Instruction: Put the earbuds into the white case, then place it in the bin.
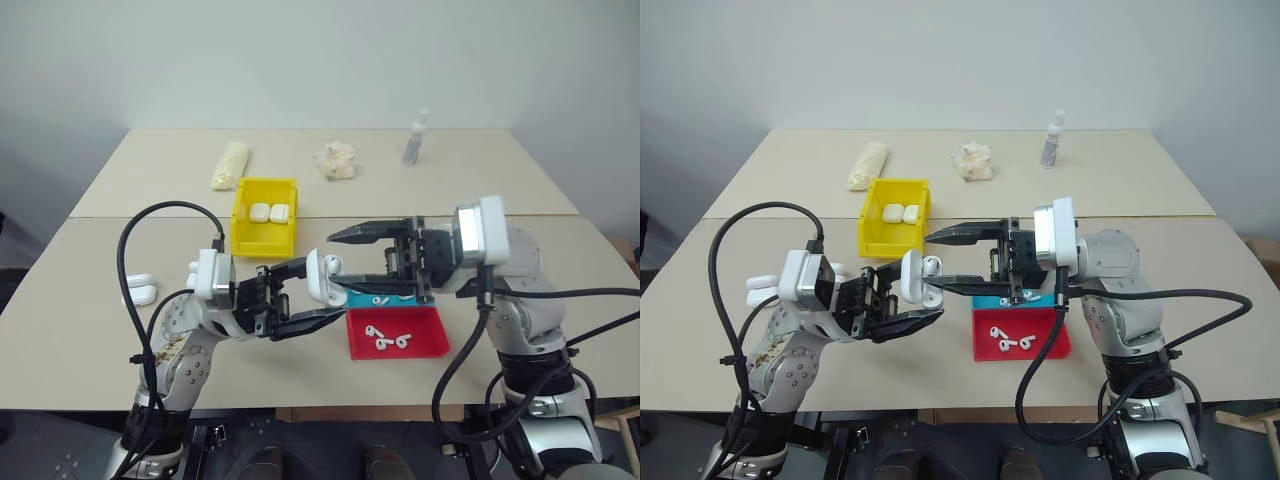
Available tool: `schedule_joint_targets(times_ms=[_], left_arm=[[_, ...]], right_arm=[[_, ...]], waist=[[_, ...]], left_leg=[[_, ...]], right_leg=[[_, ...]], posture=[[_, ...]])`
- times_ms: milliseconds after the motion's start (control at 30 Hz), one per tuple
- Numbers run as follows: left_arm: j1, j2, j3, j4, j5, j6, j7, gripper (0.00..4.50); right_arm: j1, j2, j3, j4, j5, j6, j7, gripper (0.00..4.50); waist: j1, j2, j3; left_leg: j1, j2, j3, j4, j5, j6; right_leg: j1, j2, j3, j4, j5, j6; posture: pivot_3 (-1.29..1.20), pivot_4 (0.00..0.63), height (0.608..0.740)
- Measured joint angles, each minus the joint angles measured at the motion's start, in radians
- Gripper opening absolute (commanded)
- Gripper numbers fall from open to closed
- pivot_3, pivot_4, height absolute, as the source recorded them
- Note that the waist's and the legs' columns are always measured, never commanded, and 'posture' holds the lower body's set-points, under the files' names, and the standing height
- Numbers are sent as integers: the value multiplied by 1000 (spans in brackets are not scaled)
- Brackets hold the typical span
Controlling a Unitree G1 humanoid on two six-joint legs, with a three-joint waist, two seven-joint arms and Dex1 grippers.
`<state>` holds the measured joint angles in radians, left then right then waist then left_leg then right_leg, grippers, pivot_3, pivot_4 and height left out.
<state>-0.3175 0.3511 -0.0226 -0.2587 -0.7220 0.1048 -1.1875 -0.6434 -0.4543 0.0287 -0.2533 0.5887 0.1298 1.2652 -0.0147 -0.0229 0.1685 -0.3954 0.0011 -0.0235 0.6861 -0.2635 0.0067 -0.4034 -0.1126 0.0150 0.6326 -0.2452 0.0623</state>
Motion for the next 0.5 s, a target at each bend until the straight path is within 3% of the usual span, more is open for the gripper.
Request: schedule_joint_targets(times_ms=[100, 267, 333, 500], left_arm=[[8, 9, 4, 50, 39, -35, -11, 2790], [84, 82, 41, 181, 138, -137, -60, 2790], [105, 90, 45, 197, 160, -172, -71, 2790], [131, 90, 43, 197, 186, -205, -69, 2790]], right_arm=[[-1, -54, -5, -2, 17, 14, 5, 2555], [-85, -286, -36, 87, -70, 102, -7, 2555], [-138, -357, 17, 158, -169, 127, 4, 2555], [-256, -403, 235, 315, -403, 136, 74, 2555]], waist=[[0, 0, 0], [-1, 0, 0], [0, 0, 0], [-3, 0, 0]], left_leg=[[0, 0, 0, 0, 0, 0], [0, 0, 2, 0, 0, 0], [0, 0, 3, -1, 0, 0], [-1, 1, 3, -1, 0, 0]], right_leg=[[0, 0, 0, 0, 0, 0], [0, 0, 0, -1, 0, 0], [0, 0, 0, -1, 0, 0], [-2, 0, 1, -1, 0, 0]], posture=[[0, 150, 740], [0, 150, 740], [0, 150, 740], [0, 150, 740]])
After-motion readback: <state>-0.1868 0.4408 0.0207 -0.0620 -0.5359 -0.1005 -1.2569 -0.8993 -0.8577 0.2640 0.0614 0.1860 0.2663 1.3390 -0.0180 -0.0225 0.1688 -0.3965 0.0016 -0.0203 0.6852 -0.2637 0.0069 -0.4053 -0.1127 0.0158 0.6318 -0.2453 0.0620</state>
